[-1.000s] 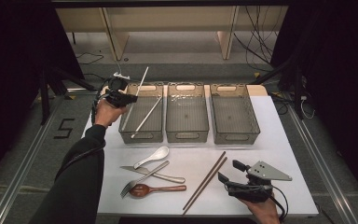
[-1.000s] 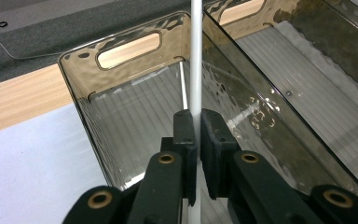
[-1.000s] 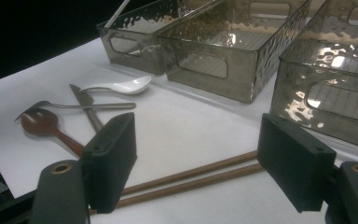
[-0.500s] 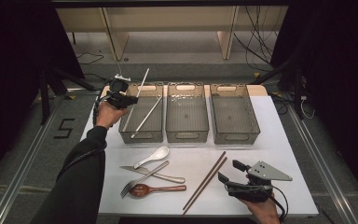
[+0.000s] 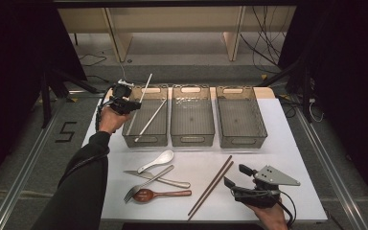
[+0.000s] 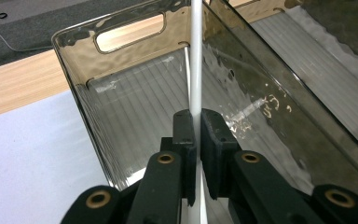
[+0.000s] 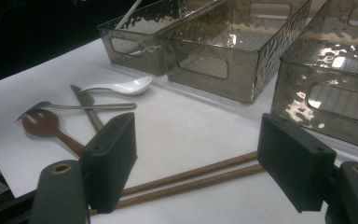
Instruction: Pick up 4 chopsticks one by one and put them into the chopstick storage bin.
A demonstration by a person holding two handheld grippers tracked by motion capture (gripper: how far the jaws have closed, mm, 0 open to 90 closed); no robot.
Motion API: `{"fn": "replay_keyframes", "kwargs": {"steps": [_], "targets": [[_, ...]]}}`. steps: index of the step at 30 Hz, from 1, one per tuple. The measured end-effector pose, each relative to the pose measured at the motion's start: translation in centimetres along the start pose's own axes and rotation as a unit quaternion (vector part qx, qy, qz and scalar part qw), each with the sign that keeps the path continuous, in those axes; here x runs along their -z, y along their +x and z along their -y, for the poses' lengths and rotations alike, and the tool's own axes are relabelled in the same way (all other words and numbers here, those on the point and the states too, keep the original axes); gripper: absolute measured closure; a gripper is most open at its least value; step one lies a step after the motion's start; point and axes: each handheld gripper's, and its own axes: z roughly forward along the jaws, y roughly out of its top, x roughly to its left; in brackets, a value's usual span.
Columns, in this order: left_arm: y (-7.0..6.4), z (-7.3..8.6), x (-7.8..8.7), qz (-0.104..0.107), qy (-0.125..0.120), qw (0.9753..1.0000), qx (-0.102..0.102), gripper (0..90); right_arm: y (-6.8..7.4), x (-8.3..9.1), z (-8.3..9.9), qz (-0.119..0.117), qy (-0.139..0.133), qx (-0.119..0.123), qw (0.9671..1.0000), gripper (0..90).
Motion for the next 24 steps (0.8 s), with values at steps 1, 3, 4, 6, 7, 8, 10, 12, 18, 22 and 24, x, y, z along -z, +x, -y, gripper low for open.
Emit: {"fn": "replay_keyframes", "kwargs": {"steps": [1,3,4,6,7,8,10,12,18,22,24], "targets": [[0.0,0.0,0.0,-0.001,0.001,1.0,-0.001,83.9,0.0,0.0,0.0,0.0,0.0,0.0,1.0,29.0],[0.0,0.2,-0.2,-0.001,0.005,1.0,-0.003,83.7,0.0,0.0,0.0,0.0,0.0,0.0,1.0,29.0],[0.0,0.3,-0.3,-0.002,0.007,1.0,-0.003,83.7,0.0,0.0,0.0,0.0,0.0,0.0,1.0,29.0],[0.0,0.5,-0.4,-0.002,0.009,1.0,0.0,83.4,0.0,0.0,0.0,0.0,-0.001,0.001,1.0,29.0],[0.1,0.6,-0.5,-0.002,0.011,0.9999,0.001,83.3,0.0,0.0,0.0,0.0,-0.001,0.001,1.0,28.9],[0.1,0.6,-0.5,-0.002,0.012,0.9999,0.002,83.3,0.0,0.0,0.0,0.0,-0.001,0.001,1.0,29.0],[0.1,0.8,-0.6,-0.002,0.017,0.9998,-0.001,82.9,0.0,0.0,0.0,0.0,-0.001,0.001,1.0,29.0],[0.1,0.8,-0.6,-0.005,0.021,0.9998,-0.002,82.6,0.0,0.0,0.0,0.0,-0.001,0.001,1.0,28.9],[0.3,0.9,-0.3,-0.011,0.025,0.9996,0.008,76.5,0.0,0.0,0.0,0.001,-0.001,0.001,1.0,29.0],[0.2,0.9,0.3,-0.006,0.024,0.9997,0.008,65.9,0.0,0.1,0.0,0.001,-0.001,0.001,1.0,29.0],[-0.1,0.9,0.8,-0.001,0.029,0.9995,0.009,61.4,0.0,0.1,0.0,0.002,-0.001,0.001,1.0,28.9]]}}
